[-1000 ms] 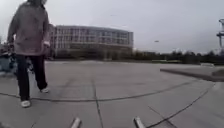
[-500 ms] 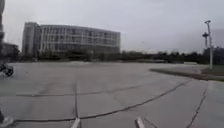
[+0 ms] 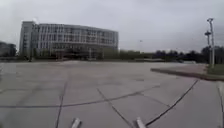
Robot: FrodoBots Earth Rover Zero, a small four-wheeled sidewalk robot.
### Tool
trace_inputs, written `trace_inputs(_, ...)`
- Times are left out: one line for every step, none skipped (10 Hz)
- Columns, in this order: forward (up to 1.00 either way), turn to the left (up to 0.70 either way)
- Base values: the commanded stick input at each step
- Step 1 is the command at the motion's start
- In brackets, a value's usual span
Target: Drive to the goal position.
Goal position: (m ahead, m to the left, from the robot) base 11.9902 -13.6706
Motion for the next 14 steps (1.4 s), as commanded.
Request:
trace_inputs(1.00,0.06)
trace_inputs(1.00,0.06)
trace_inputs(1.00,0.06)
trace_inputs(1.00,0.06)
trace_inputs(1.00,0.06)
trace_inputs(1.00,0.06)
trace_inputs(1.00,0.06)
trace_inputs(1.00,0.00)
trace_inputs(1.00,-0.34)
trace_inputs(1.00,-0.34)
trace_inputs(1.00,-0.34)
trace_inputs(1.00,-0.34)
trace_inputs(1.00,-0.07)
trace_inputs(1.00,0.06)
